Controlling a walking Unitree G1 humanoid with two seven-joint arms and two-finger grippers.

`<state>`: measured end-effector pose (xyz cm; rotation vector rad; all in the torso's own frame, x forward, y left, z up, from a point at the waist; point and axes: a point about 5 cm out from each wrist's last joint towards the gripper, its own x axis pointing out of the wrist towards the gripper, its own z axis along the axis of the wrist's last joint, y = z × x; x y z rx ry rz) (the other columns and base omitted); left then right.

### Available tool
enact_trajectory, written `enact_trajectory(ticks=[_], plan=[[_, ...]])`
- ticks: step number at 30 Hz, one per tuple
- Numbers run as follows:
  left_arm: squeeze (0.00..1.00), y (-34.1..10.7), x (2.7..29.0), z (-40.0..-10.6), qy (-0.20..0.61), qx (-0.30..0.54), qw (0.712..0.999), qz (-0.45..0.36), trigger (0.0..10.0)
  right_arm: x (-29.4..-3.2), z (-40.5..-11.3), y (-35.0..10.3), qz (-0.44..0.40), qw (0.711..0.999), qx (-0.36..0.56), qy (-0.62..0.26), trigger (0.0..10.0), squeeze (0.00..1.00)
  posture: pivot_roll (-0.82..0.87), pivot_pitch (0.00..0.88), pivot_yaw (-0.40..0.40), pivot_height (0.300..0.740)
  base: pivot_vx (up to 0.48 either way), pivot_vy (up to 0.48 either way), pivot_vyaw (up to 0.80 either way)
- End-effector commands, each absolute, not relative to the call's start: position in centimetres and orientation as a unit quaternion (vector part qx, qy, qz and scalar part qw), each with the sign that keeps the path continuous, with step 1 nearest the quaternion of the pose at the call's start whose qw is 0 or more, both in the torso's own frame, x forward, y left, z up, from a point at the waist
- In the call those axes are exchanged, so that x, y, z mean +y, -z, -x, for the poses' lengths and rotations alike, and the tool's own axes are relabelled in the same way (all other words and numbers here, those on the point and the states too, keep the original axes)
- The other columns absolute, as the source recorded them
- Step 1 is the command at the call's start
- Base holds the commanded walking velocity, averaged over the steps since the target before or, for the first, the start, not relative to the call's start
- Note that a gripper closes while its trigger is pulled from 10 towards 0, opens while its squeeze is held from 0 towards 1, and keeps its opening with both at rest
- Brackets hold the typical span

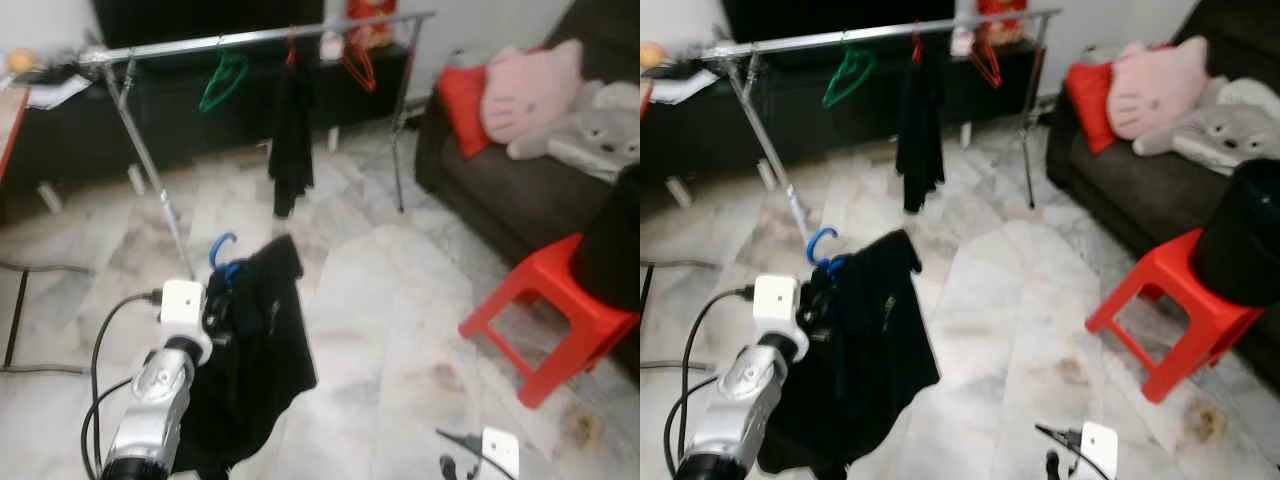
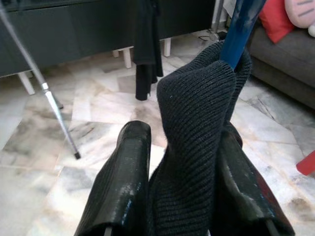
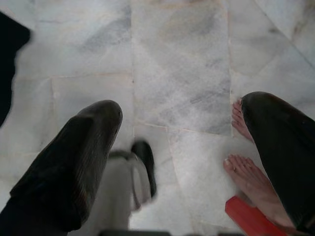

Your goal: Hang hanger

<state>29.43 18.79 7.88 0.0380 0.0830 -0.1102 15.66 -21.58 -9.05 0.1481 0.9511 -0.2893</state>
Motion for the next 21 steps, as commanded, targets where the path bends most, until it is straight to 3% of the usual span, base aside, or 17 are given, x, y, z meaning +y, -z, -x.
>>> enact_trajectory(ticks=[1, 12, 21], plan=[[0.00, -9.0, 18.0, -29.9, 0.065, 0.019, 0.998, -0.017, 10.0, -22.0, -15.5, 9.1, -0.071, 0.873, 0.461, 0.143, 10.0, 0.00, -0.09, 0.000, -0.015, 0.740, 0.341, 0.000, 0.00], [0.00, -8.8, 17.6, -30.0, 0.059, 0.023, 0.998, -0.015, 10.0, -22.0, -15.6, 9.0, -0.073, 0.874, 0.459, 0.145, 10.0, 0.00, -0.09, 0.000, -0.019, 0.740, 0.349, 0.000, 0.00], [0.00, -8.1, 18.2, -30.3, 0.024, 0.042, 0.999, -0.016, 10.0, -21.8, -15.9, 8.9, -0.070, 0.875, 0.458, 0.139, 10.0, 0.00, -0.10, 0.000, -0.014, 0.740, 0.480, 0.000, 0.00]])
